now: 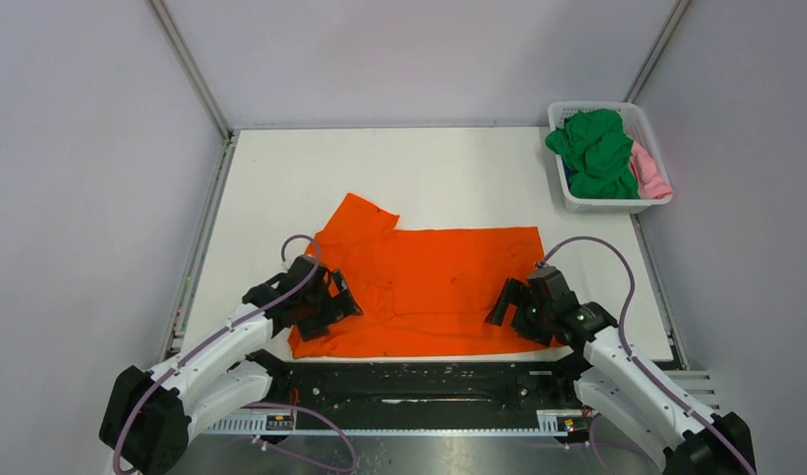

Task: Fold and stack the t-shirts
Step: Fold the flattened tshirt in 1/3 of the way, then grab the side of the flattened tshirt furthest away from the robot with both arms

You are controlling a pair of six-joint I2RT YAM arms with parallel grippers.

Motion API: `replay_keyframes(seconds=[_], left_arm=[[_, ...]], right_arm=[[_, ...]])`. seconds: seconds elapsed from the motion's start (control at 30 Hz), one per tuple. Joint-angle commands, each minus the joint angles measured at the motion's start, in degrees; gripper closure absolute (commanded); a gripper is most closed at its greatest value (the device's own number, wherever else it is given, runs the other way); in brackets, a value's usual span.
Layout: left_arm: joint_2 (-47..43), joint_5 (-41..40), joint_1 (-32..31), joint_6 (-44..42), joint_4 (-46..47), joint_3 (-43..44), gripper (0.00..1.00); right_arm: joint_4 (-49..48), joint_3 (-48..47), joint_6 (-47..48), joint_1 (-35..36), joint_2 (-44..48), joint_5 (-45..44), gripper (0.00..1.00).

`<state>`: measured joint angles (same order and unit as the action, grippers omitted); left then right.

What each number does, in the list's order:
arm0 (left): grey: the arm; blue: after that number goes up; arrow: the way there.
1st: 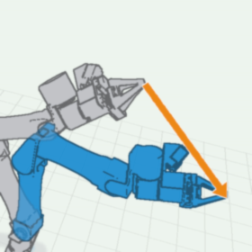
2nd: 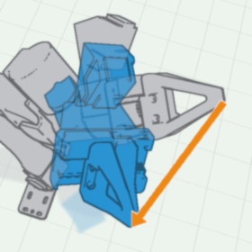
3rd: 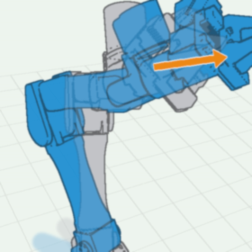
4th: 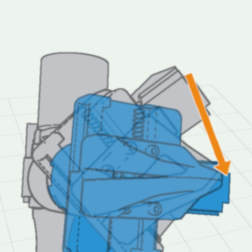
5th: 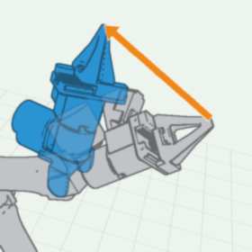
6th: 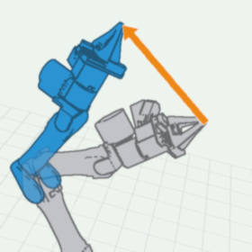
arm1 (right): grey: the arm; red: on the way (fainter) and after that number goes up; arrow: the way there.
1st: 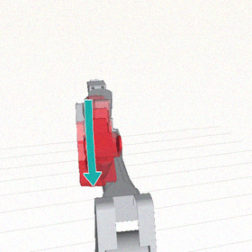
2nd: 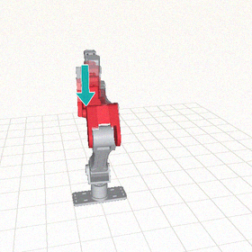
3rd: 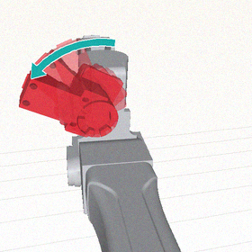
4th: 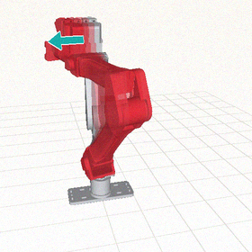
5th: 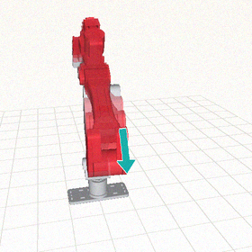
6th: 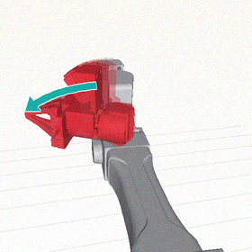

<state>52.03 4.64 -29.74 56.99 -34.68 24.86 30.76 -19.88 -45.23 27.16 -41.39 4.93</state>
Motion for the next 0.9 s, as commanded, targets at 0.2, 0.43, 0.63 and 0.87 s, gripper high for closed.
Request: replay_keyframes(seconds=[0.2, 0.43, 0.63, 0.87], left_arm=[[7.49, -16.15, 0.79, -6.90, -2.11, 20.38, 0.01], [32.07, -12.67, 10.41, -13.46, 2.00, 38.24, 0.01], [57.94, -13.04, 14.95, -19.02, -3.56, 66.09, 0.01], [81.13, -18.40, 15.46, -26.99, -15.68, 98.21, 0.05]], right_arm=[[1.63, -6.85, -1.39, 0.46, 8.14, -21.46, 0.01], [-9.07, -3.30, 1.90, 0.45, 8.52, -20.57, 0.01], [-12.13, -3.94, 4.76, 0.44, 2.47, -17.59, 0.00], [-13.18, -4.28, 6.79, 0.44, -2.17, -17.45, 0.01]])
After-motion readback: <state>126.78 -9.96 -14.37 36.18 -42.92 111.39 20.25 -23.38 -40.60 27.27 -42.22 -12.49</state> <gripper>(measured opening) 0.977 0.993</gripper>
